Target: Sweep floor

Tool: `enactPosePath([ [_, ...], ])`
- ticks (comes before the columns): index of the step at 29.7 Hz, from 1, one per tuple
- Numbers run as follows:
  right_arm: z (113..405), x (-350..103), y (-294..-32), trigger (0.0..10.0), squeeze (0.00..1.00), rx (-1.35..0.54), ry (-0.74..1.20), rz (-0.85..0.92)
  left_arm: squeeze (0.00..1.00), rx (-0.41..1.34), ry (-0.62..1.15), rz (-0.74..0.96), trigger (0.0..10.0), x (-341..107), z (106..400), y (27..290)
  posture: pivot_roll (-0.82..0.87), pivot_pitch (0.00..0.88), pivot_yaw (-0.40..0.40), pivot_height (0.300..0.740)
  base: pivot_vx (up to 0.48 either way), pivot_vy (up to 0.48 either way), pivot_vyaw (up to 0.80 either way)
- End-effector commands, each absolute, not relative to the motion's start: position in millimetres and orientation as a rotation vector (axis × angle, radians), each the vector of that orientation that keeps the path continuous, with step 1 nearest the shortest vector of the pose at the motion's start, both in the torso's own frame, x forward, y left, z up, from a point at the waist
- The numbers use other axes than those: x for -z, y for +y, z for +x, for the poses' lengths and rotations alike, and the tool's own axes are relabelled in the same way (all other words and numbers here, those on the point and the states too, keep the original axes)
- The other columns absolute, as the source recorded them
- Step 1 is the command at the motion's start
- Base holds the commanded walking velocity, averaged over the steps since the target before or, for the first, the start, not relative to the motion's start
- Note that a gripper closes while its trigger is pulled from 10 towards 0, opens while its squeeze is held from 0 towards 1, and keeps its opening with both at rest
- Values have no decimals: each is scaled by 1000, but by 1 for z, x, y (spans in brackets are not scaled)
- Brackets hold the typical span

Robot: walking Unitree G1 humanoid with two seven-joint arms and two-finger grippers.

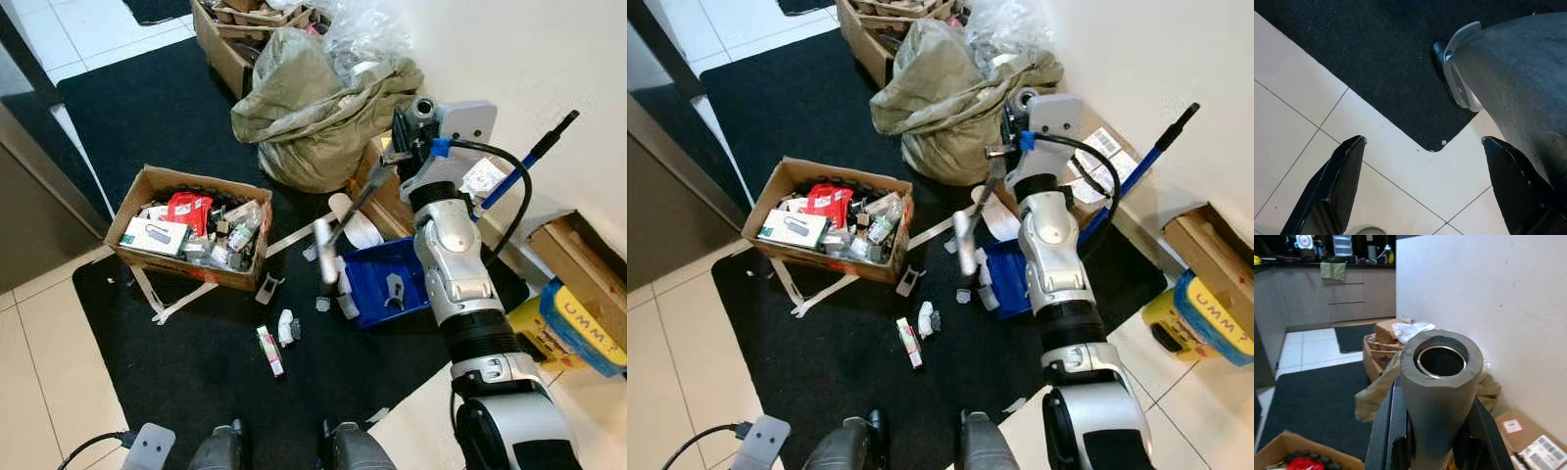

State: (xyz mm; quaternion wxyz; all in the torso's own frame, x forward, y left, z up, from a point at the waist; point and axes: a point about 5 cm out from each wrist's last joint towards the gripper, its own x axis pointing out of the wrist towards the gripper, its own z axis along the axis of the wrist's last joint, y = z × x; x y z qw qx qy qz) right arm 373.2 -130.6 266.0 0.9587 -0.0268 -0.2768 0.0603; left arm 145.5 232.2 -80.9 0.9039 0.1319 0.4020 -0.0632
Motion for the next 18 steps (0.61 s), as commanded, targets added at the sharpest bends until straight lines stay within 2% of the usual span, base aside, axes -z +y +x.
enactPosePath([
  [1, 373, -268, -134, 10000, 0, -96, -570, -69, 0, 181, 888, 232, 10000, 92, 127, 215, -10, 295, -62, 740, 0, 0, 0],
  [6, 376, -265, -130, 10000, 0, -92, -553, -52, 0, 183, 887, 235, 10000, 92, 124, 217, -7, 310, -65, 740, 0, 0, 0],
  [9, 381, -256, -122, 10000, 0, -77, -509, 7, 0, 195, 870, 240, 10000, 91, 116, 220, 20, 395, -48, 740, 0, 0, 0],
  [18, 389, -233, -123, 10000, 0, -29, -396, 125, 0, 230, 845, 272, 10000, 88, 104, 231, 62, 458, -27, 740, 0, 0, 0],
])
